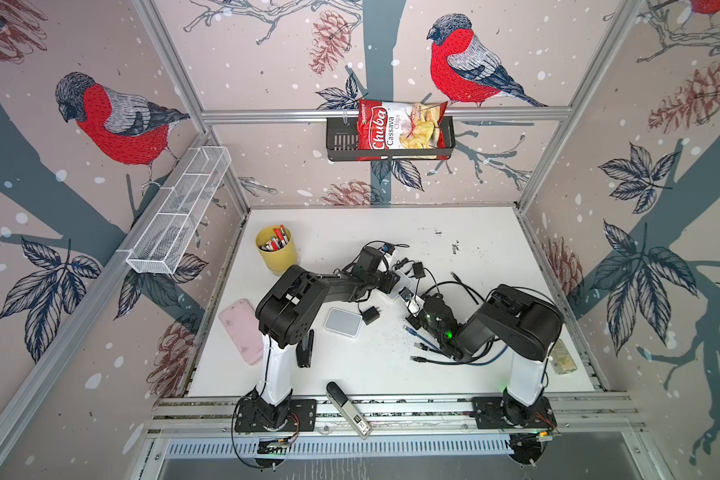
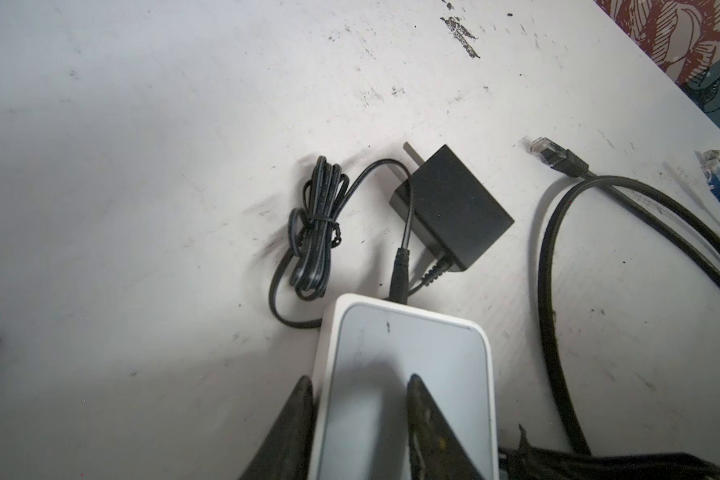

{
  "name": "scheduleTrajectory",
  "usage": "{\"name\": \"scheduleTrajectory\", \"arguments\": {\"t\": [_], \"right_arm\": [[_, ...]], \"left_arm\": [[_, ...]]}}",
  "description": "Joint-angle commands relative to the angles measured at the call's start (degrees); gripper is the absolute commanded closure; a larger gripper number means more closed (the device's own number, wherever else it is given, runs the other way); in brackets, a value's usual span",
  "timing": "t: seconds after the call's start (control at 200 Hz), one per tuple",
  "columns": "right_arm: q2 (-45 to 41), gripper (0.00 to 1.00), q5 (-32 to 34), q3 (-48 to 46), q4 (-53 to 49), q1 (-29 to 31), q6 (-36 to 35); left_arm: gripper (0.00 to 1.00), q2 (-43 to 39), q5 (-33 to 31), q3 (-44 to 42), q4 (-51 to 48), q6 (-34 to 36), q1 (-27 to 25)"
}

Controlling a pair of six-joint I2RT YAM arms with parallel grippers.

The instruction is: Insert the plug into the switch port

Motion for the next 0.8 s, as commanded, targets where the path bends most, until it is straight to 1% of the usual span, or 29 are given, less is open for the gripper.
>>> {"name": "scheduleTrajectory", "arguments": {"t": [0.0, 0.07, 0.12, 0.295, 0.405, 0.47, 0.515, 0.795], "right_arm": [[-1.0, 1.00, -1.0, 1.3, 9.3, 0.2, 1.0], [-1.3, 1.00, -0.3, 1.3, 8.3, 0.2, 1.1], [-1.5, 1.00, 0.3, 1.4, 7.5, 0.2, 1.3], [-1.5, 1.00, 1.6, 1.9, 5.1, 0.2, 1.9], [-1.6, 1.00, 2.7, 2.2, 3.7, 0.2, 2.4], [-1.9, 1.00, 3.4, 2.7, 2.2, 0.1, 2.8], [-2.1, 1.00, 4.1, 3.2, 0.7, 0.1, 3.2], [-4.2, 1.00, 7.3, 5.7, -5.7, -1.0, 5.5]], "left_arm": [[0.61, 0.6, 10.9, -0.4, -13.7, -0.6, -1.9], [0.59, 0.2, 9.9, -0.1, -13.7, -1.1, -1.6], [0.53, -0.2, 9.1, 0.1, -13.8, -1.6, -1.2], [0.38, -1.2, 7.6, 0.9, -13.8, -2.7, 0.6], [0.25, -2.1, 6.8, 1.2, -13.6, -3.4, 1.5], [0.16, -2.9, 6.6, 1.5, -13.2, -3.8, 1.9], [0.04, -3.4, 6.3, 1.6, -13.0, -4.0, 2.1], [0.03, -7.4, 3.5, 2.1, -11.7, -5.9, 4.2]]}}
